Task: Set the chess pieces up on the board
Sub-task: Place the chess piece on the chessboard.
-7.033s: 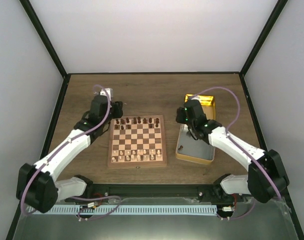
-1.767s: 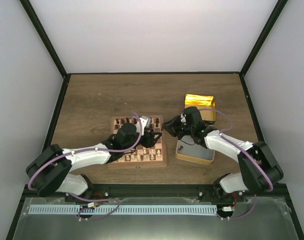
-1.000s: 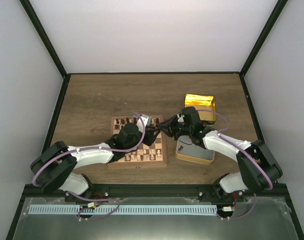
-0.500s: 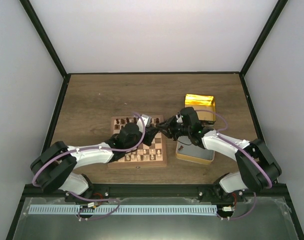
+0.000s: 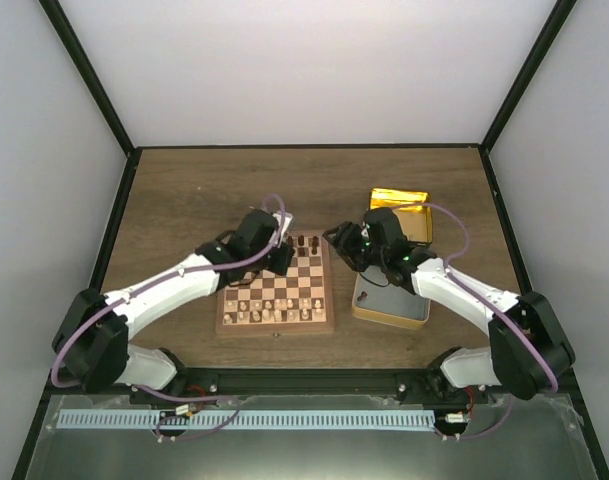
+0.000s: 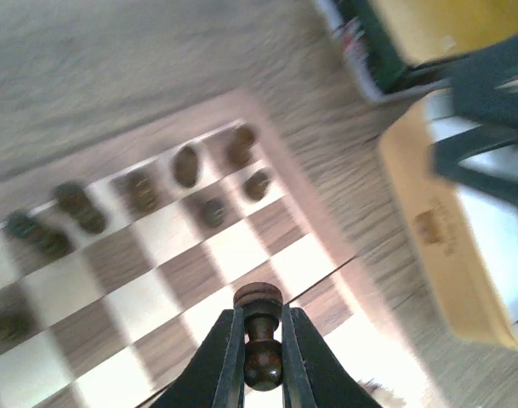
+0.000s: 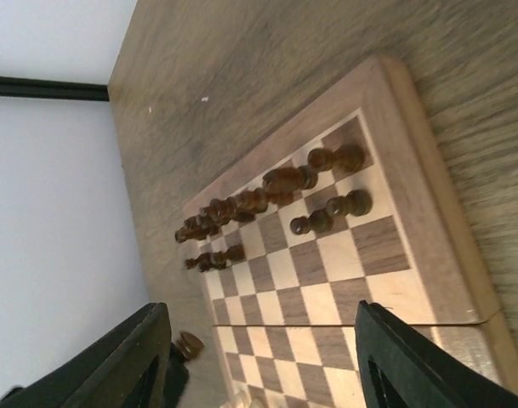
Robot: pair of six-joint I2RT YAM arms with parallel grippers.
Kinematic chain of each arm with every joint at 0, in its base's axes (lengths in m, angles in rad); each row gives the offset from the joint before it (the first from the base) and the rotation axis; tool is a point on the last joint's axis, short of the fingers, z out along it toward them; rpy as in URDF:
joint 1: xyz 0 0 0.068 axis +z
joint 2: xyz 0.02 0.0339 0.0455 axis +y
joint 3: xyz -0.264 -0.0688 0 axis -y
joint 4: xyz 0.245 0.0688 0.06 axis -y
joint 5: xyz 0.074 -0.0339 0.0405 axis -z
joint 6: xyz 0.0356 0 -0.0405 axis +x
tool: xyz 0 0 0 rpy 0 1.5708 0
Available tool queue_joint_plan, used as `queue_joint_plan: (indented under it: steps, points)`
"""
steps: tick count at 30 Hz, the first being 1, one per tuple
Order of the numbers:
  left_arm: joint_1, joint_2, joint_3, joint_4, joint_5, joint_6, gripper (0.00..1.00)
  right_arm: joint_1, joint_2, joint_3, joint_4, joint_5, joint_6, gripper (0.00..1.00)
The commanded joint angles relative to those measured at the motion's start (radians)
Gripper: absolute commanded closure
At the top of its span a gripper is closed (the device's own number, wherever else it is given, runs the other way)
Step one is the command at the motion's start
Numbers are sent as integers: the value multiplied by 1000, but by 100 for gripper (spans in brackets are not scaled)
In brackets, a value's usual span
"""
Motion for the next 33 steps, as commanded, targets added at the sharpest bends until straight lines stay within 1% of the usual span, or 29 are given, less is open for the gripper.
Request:
queue_joint_plan:
  steps: [1,5,9,12,17,20,31,33]
  points:
    - [104,61,117,-417,28,81,96,-4,-51,8,-97,141,-84,39]
    - [163,113,201,-477,62,110,95,-6,-63,-9,-110,164,-94,39]
    - [191,232,288,-537,37,129,94,-6,-66,-18,-112,166,-101,39]
    - [198,308,326,-540,14,135,94,-6,-71,-24,-113,169,-103,38]
    - [211,381,368,-539,4,135,93,-6,-82,-28,-116,178,-111,38]
    - [217,407,383,-536,-13,142,92,-6,-84,-26,-122,191,-116,38]
    - [231,480,424,-528,-5,148,91,-7,-79,-20,-129,206,-128,38]
    - [232,484,429,-528,-10,148,89,-7,-76,-20,-129,203,-128,38]
